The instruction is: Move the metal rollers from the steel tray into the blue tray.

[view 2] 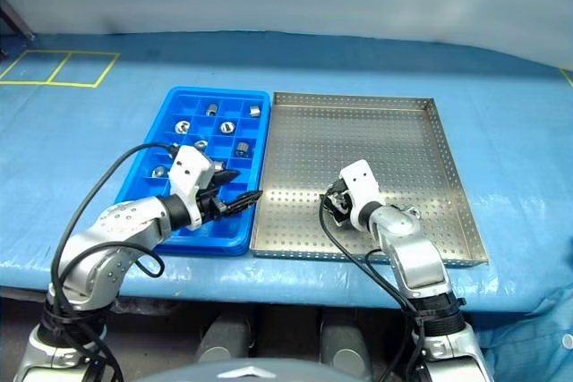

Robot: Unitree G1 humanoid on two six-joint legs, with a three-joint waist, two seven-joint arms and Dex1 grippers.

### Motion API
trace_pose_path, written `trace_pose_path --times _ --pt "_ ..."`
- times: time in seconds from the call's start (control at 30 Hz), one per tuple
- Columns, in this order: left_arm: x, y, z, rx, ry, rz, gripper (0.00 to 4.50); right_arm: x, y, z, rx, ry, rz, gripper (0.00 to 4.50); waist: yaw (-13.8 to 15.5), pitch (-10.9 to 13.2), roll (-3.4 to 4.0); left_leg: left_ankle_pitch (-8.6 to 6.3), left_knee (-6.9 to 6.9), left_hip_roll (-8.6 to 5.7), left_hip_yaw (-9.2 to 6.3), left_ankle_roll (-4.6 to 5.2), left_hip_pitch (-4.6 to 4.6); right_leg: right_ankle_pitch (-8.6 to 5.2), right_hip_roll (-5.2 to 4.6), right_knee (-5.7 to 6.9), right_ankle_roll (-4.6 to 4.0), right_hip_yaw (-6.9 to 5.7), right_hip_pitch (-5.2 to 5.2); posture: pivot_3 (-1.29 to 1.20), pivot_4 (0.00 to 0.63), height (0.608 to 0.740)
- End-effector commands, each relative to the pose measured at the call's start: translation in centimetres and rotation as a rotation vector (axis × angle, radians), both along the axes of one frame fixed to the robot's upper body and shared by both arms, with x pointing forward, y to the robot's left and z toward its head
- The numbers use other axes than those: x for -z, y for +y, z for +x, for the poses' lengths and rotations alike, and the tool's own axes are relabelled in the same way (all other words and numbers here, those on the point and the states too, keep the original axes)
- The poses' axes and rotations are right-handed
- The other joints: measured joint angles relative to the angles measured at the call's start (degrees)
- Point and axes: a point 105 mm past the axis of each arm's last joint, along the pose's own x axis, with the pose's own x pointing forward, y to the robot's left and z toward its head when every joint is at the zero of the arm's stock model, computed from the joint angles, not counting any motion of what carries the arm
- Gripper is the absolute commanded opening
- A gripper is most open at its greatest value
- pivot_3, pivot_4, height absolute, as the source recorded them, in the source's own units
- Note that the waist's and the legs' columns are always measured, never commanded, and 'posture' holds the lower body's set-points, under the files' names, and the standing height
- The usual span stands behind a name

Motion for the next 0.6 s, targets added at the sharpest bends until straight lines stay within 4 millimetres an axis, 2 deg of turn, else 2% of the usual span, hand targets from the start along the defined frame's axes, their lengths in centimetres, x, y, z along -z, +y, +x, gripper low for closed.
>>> trace_pose_path --times 0.03,0.13,0.23,0.4,0.47,0.6 --pt "-0.8 -0.6 -0.2 0.032 -0.027 -0.009 3.72 -0.3 -0.3 0.0 0.018 -0.015 0.031 3.15 0.01 0.0 0.0 0.0 0.0 0.0 0.0 0.0 0.0 0.0 0.0 0.0 0.0 0.0 0.0 0.13 0.15 0.74" --pt "-0.7 -0.6 -0.4 0.032 -0.017 -0.011 3.72 -0.5 -0.1 0.0 0.012 -0.025 0.03 2.19 -0.02 0.0 0.0 0.0 0.0 0.0 0.0 0.0 0.0 0.0 0.0 0.0 0.0 0.0 0.0 0.13 0.15 0.74" --pt "-0.6 -0.5 -0.4 0.03 -0.009 -0.012 3.72 -0.7 0.1 0.0 0.004 -0.036 0.025 2.19 -0.03 0.0 0.0 0.01 0.01 0.0 -0.01 -0.01 0.0 0.0 0.0 0.02 0.0 0.0 0.0 0.13 0.15 0.74" --pt "-0.7 0.1 -0.6 0.012 0.001 -0.012 3.72 -2.3 1.4 0.0 -0.065 -0.093 0.042 2.19 -0.33 0.0 0.0 0.01 0.0 0.01 -0.02 -0.01 -0.02 0.0 0.01 0.0 0.0 -0.01 0.0 0.14 0.15 0.74" --pt "-0.6 1.1 -1.0 -0.012 0.028 0.008 3.72 -3.8 2.5 -0.3 -0.13 -0.127 0.073 2.19 -0.58 0.01 -0.01 0.01 -0.01 0.01 -0.02 -0.01 -0.03 0.0 0.01 -0.01 0.0 -0.01 -0.01 0.16 0.15 0.74" --pt "-1.1 3.4 -2.9 -0.024 0.063 0.08 3.72 -6.5 5.4 -1.6 -0.314 -0.195 0.12 2.19 -1.2 0.01 -0.02 0.01 -0.08 0.08 -0.05 -0.01 -0.02 -0.02 0.06 0.01 -0.04 -0.04 -0.05 0.2 0.15 0.74"
